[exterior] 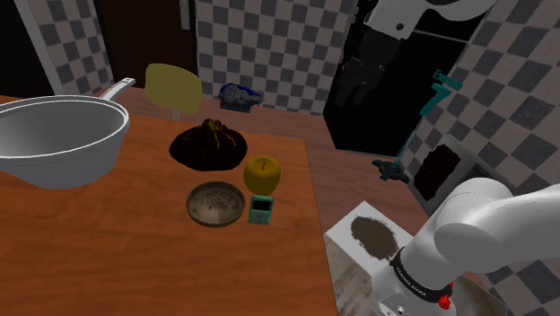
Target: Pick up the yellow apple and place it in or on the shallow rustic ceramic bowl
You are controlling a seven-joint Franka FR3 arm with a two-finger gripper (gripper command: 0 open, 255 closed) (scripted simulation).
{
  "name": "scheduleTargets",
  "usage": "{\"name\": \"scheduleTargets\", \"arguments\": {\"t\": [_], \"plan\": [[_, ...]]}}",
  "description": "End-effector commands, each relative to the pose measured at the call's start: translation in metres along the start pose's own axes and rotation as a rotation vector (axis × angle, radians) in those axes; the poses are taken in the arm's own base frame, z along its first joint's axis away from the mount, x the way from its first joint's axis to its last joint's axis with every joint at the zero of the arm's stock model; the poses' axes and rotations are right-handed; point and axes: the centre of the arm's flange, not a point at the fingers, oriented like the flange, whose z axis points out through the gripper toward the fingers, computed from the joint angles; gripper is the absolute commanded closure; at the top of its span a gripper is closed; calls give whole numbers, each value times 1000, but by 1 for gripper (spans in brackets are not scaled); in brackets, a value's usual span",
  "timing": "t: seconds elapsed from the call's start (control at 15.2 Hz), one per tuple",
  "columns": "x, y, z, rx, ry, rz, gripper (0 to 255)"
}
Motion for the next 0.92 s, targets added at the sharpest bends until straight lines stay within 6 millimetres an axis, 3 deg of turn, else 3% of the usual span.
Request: {"name": "scheduleTargets", "arguments": {"t": [0.0,0.86], "plan": [[0,0,0,0,0,0,0],[51,-145,125,-234,32,232,0]]}}
